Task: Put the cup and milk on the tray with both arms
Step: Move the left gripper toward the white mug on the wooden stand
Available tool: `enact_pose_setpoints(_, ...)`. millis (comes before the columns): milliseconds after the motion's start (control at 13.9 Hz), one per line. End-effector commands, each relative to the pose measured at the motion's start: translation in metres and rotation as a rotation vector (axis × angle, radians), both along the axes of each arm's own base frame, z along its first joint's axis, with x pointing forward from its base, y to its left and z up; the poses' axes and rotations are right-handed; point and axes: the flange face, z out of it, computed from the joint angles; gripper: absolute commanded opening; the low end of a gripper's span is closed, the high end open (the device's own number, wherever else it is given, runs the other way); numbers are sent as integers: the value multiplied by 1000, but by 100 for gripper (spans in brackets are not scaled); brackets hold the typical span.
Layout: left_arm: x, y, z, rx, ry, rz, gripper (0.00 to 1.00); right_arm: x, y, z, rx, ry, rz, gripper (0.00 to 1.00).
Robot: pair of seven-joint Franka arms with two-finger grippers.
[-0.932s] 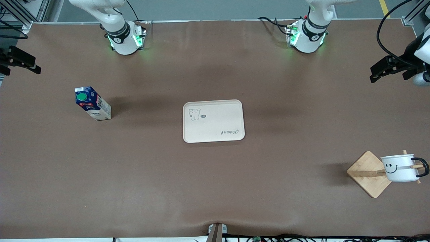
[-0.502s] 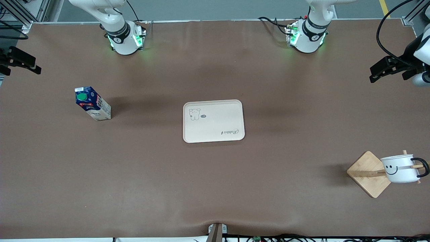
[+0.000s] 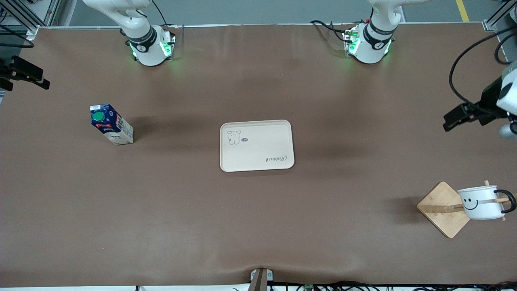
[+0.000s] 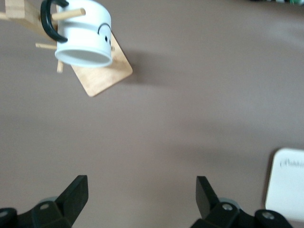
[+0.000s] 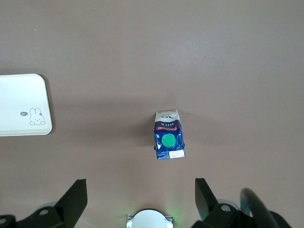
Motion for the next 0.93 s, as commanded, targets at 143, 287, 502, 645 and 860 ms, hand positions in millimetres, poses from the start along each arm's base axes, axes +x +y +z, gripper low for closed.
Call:
enact_pose_setpoints(143, 10, 2, -44, 79, -140, 113, 100, -5, -3, 2, -8, -2, -7, 100)
enact_pose_setpoints(287, 12, 8, -62, 70, -176, 133, 100, -4, -6, 1, -8, 0, -12, 100)
enact_pose_setpoints(502, 14, 20, -84, 53, -246, 143, 100, -4, -5, 0, -6, 1, -11, 100)
enact_pose_setpoints(645, 18, 33, -95, 41, -304, 159, 100, -2, -5, -2, -6, 6, -11, 100)
enact_pose_setpoints(860, 27, 30, -114, -3, -367, 232, 100, -2, -6, -2, -6, 6, -14, 100)
